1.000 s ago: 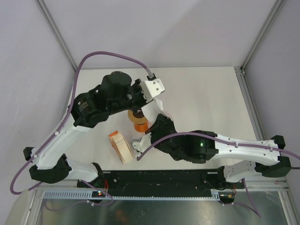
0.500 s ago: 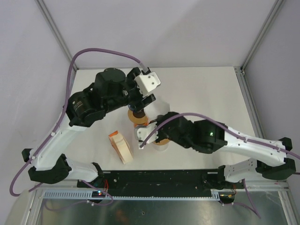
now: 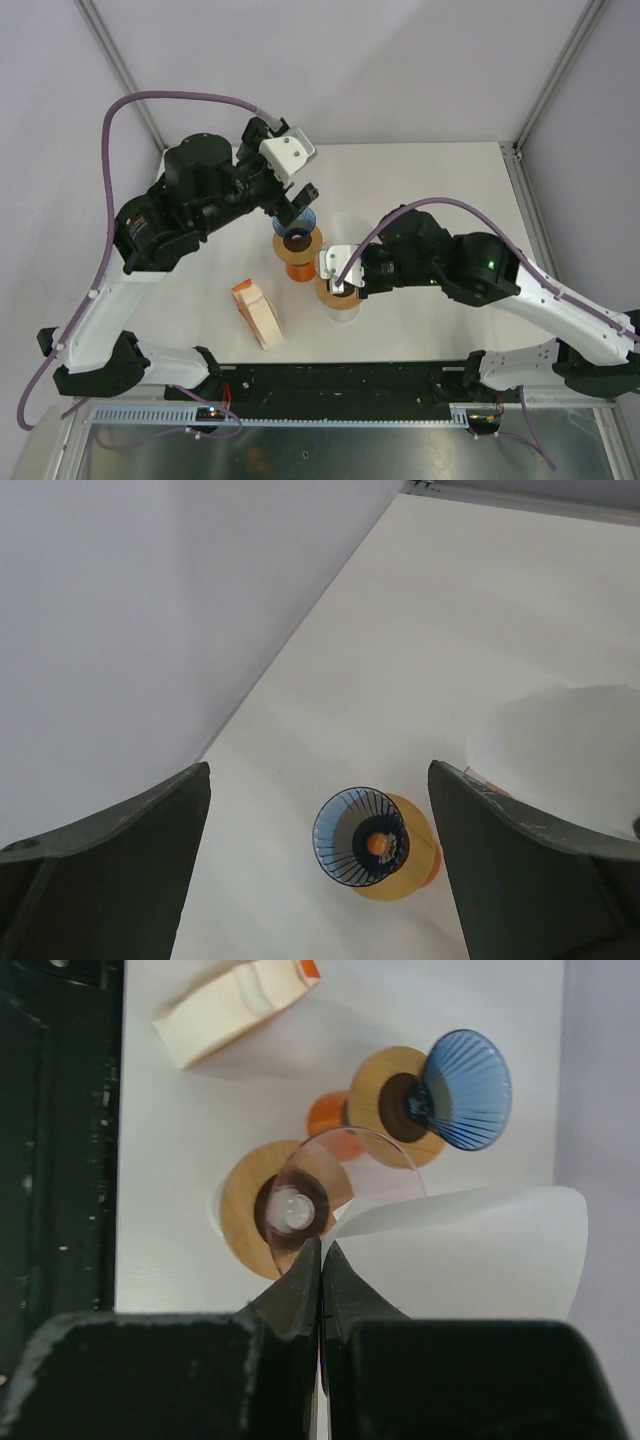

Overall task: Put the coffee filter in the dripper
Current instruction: Place the coffee filter in the coffee dripper.

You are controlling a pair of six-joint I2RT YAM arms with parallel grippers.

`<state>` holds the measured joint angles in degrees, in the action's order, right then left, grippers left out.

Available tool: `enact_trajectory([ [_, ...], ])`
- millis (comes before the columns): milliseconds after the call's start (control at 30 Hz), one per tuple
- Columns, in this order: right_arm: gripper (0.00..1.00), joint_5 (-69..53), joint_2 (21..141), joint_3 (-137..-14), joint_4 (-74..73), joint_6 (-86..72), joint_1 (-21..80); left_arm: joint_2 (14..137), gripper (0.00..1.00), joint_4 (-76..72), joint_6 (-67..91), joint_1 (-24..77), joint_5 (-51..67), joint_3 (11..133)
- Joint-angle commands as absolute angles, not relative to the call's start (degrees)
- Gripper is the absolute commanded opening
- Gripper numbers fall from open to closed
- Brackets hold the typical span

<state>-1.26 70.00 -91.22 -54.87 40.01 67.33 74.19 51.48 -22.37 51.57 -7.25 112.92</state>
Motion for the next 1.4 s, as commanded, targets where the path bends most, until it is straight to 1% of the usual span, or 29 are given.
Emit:
enact_trajectory([
  [0, 0.00, -10.43, 71.80, -95.19, -59.35, 38.16, 65.47, 72.76, 0.94, 49.26, -20.36, 49.05, -5.66, 110.94],
  [233, 0.00, -5.69, 76.26, -95.82, -60.68, 41.19, 64.79, 71.36, 0.94, 47.26, -19.18, 45.90, -2.27, 104.16],
  [567, 0.00, -12.44, 80.59, -96.63, -62.61, 43.19, 60.58, 71.13, 0.93, 45.43, -17.99, 45.09, 1.46, 97.91],
  [633, 0.02, -13.52, 80.79, -96.56, -62.37, 43.10, 59.79, 71.24, 0.93, 45.35, -17.90, 45.09, 1.88, 97.56],
  [767, 0.11, -15.03, 81.36, -96.44, -61.96, 43.11, 59.13, 71.69, 0.93, 45.10, -17.69, 44.97, 2.49, 96.20],
  [967, 0.18, -16.73, 82.51, -96.24, -61.38, 43.26, 58.93, 71.52, 0.93, 44.49, -17.74, 44.68, 2.52, 94.64],
  [1033, 0.23, -16.95, 82.83, -96.20, -61.57, 43.18, 58.83, 71.21, 0.93, 44.34, -17.90, 44.48, 2.39, 94.59],
  [1067, 0.29, -17.22, 82.86, -96.22, -61.64, 43.21, 58.82, 71.07, 0.93, 44.32, -18.00, 44.39, 2.20, 94.58],
  [1133, 0.37, -17.73, 82.76, -96.43, -61.44, 43.15, 58.80, 70.85, 0.93, 44.26, -18.08, 44.19, 2.02, 94.46],
  [1367, 0.50, -21.16, 80.25, -99.44, -58.81, 41.15, 58.91, 70.34, 0.93, 43.68, -18.37, 43.27, 1.84, 93.70],
])
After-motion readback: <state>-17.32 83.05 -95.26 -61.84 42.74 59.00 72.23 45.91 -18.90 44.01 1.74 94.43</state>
